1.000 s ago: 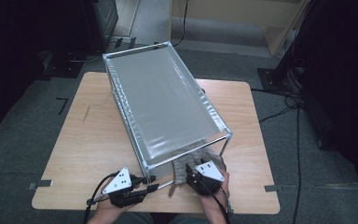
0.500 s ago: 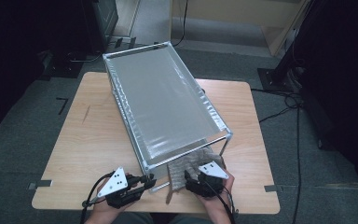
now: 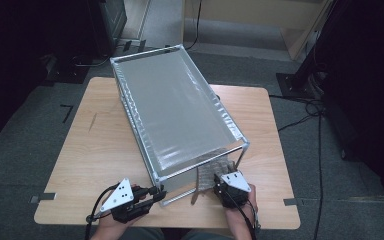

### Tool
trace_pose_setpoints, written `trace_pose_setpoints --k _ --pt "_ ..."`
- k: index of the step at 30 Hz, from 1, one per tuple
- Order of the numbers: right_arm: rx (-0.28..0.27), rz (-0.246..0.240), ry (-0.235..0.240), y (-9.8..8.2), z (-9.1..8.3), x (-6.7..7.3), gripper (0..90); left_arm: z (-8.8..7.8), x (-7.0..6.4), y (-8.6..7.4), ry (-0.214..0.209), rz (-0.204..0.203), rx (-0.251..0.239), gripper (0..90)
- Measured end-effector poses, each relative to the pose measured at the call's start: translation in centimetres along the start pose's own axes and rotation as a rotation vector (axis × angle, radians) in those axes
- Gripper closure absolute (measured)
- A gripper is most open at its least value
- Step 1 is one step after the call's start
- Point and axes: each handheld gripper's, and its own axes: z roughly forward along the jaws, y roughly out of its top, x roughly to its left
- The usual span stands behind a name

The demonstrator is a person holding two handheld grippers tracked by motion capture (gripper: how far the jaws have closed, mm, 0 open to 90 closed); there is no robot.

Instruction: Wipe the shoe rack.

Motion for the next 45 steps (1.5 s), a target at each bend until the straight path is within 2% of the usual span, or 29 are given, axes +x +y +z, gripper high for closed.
trace_pose_setpoints --k 3,8,10,16,21,23,26,28,31,37,40,42,45 --pt "0.037 0.007 0.037 -0.3 0.6 0.2 61.0 0.1 -0.2 0.0 0.016 0.019 0.007 79.5" --pt "0.033 0.045 0.096 -0.5 0.7 0.7 61.4 0.1 -0.2 0.0 0.018 0.014 0.012 79.7" --pt "0.031 0.035 0.128 -0.7 0.6 1.5 61.3 0.1 -0.2 0.0 0.019 0.013 0.012 79.7" --pt "0.028 -0.062 0.219 -0.8 0.4 5.7 60.5 0.2 -0.2 0.0 0.017 0.008 0.012 79.6" --pt "0.007 -0.178 0.335 -1.1 -0.3 9.7 60.0 0.2 -0.2 0.0 0.021 0.009 0.013 79.7" --pt "0.003 -0.211 0.33 -1.2 -0.4 10.4 60.1 0.2 -0.3 0.0 0.022 0.013 0.013 79.8" --pt "0.009 -0.186 0.339 -1.0 -0.1 9.6 60.1 0.2 -0.3 0.0 0.025 0.013 0.014 79.9" --pt "0.016 -0.176 0.321 -0.9 0.1 8.8 60.2 0.3 -0.3 0.0 0.024 0.012 0.013 79.9" --pt "0.016 -0.16 0.263 -0.7 0.4 7.0 60.0 0.3 -0.3 0.0 0.023 0.014 0.013 79.9" --pt "0.024 -0.06 0.144 -0.6 1.1 2.0 59.6 0.3 -0.3 0.0 0.022 0.016 0.013 80.0" --pt "0.026 0.002 0.095 -0.6 1.1 0.2 59.8 0.3 -0.3 0.0 0.021 0.015 0.012 80.0" --pt "0.026 0.025 0.101 -0.7 1.1 0.2 60.1 0.3 -0.3 0.0 0.021 0.013 0.012 80.0" --pt "0.029 -0.002 0.089 -0.7 1.0 1.3 60.2 0.3 -0.3 0.0 0.021 0.011 0.012 80.0"
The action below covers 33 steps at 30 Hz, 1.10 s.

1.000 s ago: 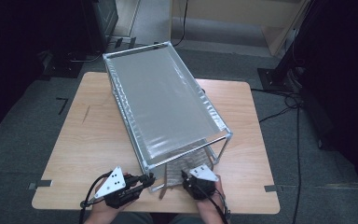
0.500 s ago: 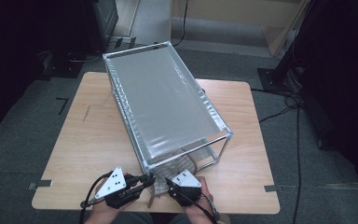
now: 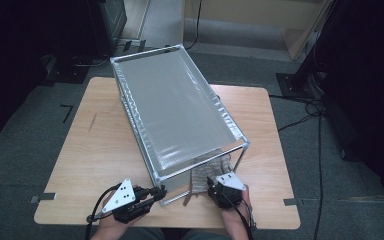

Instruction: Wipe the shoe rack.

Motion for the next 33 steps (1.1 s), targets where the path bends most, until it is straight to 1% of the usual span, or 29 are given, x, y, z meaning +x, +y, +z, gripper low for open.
trace_pose_setpoints --k 2,5,7,9,11,12,13,14,15,17,18,19,21,23,25,27,30,32,33 --pt "-0.006 -0.017 0.03 0.0 0.1 1.1 60.2 0.0 0.0 0.0 0.0 -0.002 0.0 79.9" --pt "-0.004 -0.058 0.07 0.0 0.1 3.3 60.1 0.0 0.0 0.0 -0.001 -0.002 0.0 79.9" --pt "-0.004 -0.08 0.112 0.0 0.1 4.9 60.0 0.1 0.0 0.0 -0.002 -0.003 -0.001 79.9" --pt "-0.008 -0.119 0.155 -0.1 0.1 6.6 60.0 0.1 0.0 0.0 -0.001 -0.004 -0.001 79.9" --pt "-0.008 -0.152 0.212 -0.2 -0.1 8.3 60.0 0.1 0.0 0.0 -0.001 -0.004 -0.001 79.9" --pt "-0.01 -0.181 0.237 -0.3 -0.2 9.1 59.9 0.1 0.0 0.0 -0.001 -0.003 -0.001 79.9" --pt "-0.017 -0.205 0.252 -0.3 -0.3 9.7 59.8 0.1 0.0 0.0 -0.001 -0.002 -0.001 79.9" --pt "-0.02 -0.22 0.252 -0.4 -0.3 10.1 59.8 0.0 0.0 0.0 -0.001 -0.002 -0.001 79.9" --pt "-0.02 -0.227 0.243 -0.4 -0.3 10.2 59.8 0.0 0.0 0.0 0.0 -0.001 0.0 79.9" --pt "-0.008 -0.208 0.262 -0.2 -0.2 9.6 59.8 0.0 0.0 0.0 0.001 -0.002 0.0 80.0" --pt "-0.008 -0.196 0.264 -0.2 -0.1 9.1 59.9 0.0 0.0 0.0 0.001 0.0 0.0 80.0" --pt "-0.003 -0.188 0.255 -0.1 0.0 8.7 59.9 0.1 0.0 0.0 0.001 -0.001 -0.001 80.0" --pt "-0.006 -0.179 0.222 0.0 0.2 7.5 59.8 0.1 0.0 0.0 0.001 0.001 -0.001 80.0" --pt "-0.003 -0.157 0.193 0.1 0.3 6.0 59.7 0.1 0.0 0.0 0.0 0.001 -0.002 80.0" --pt "0.001 -0.12 0.151 0.2 0.4 4.3 59.7 0.1 0.0 0.0 0.0 0.002 -0.002 80.0" --pt "0.001 -0.093 0.119 0.2 0.4 2.8 59.7 0.1 0.0 0.0 0.0 0.003 -0.001 80.0" --pt "-0.004 -0.039 0.057 0.3 0.4 0.4 59.5 0.1 0.0 0.0 0.001 0.003 -0.001 80.0" --pt "-0.008 -0.007 0.021 0.2 0.4 -0.8 59.4 0.1 0.0 0.0 0.0 0.004 -0.001 80.0" --pt "-0.014 -0.003 -0.001 0.2 0.3 -1.2 59.4 0.1 0.0 0.0 0.0 0.004 -0.001 80.0"
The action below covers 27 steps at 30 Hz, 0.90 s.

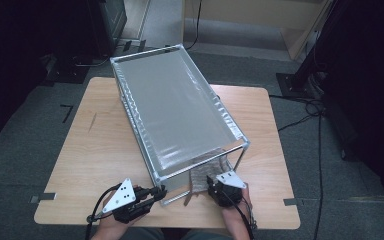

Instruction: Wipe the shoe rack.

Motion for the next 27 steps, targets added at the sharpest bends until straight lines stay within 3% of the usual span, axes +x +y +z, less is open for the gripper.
trace_pose_setpoints --k 3,7,11,19,23,27 --pt "-0.021 0.01 -0.034 -0.2 -0.1 -0.6 59.5 0.0 0.0 0.0 0.0 -0.001 0.0 80.0" --pt "-0.018 0.0 -0.043 -0.2 0.0 0.2 59.9 0.0 0.0 0.0 -0.001 -0.001 0.001 80.0" --pt "-0.007 -0.023 0.018 -0.2 0.0 1.7 59.5 0.0 0.0 0.0 -0.002 -0.003 0.0 80.0" --pt "0.004 -0.092 0.152 -0.2 -0.2 6.1 59.0 0.0 0.1 0.0 -0.004 -0.002 0.0 80.0" --pt "-0.008 -0.174 0.249 -0.5 -0.5 8.9 58.7 0.0 0.1 0.0 -0.004 -0.003 -0.001 80.0" --pt "-0.021 -0.216 0.274 -0.7 -0.6 10.3 58.8 0.0 0.1 0.0 -0.004 -0.002 -0.001 80.0"
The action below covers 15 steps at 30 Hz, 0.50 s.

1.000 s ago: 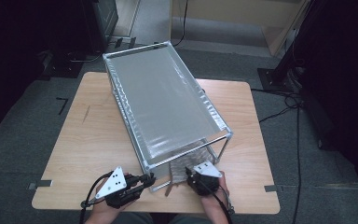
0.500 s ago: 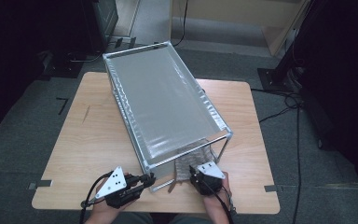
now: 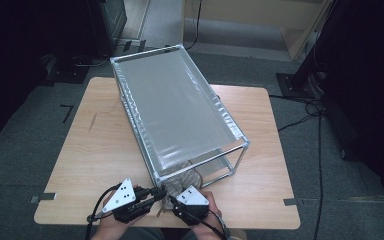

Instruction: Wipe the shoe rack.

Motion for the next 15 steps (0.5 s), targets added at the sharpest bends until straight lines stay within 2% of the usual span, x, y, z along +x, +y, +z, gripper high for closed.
trace_pose_setpoints --k 4,8,9,15 --pt "0.002 0.01 0.003 0.0 0.0 -0.5 58.8 0.0 0.0 0.0 0.0 0.0 0.0 79.9" --pt "0.015 0.014 -0.042 -0.1 -0.3 -1.7 58.7 0.0 0.0 0.0 0.0 0.002 0.001 80.0" --pt "0.015 0.013 -0.056 -0.1 -0.4 -2.1 58.7 0.0 0.0 0.0 -0.001 0.002 0.001 80.0" --pt "0.029 0.078 -0.145 -0.7 -1.2 -5.5 58.7 0.0 0.0 0.0 -0.001 0.002 0.001 80.0"
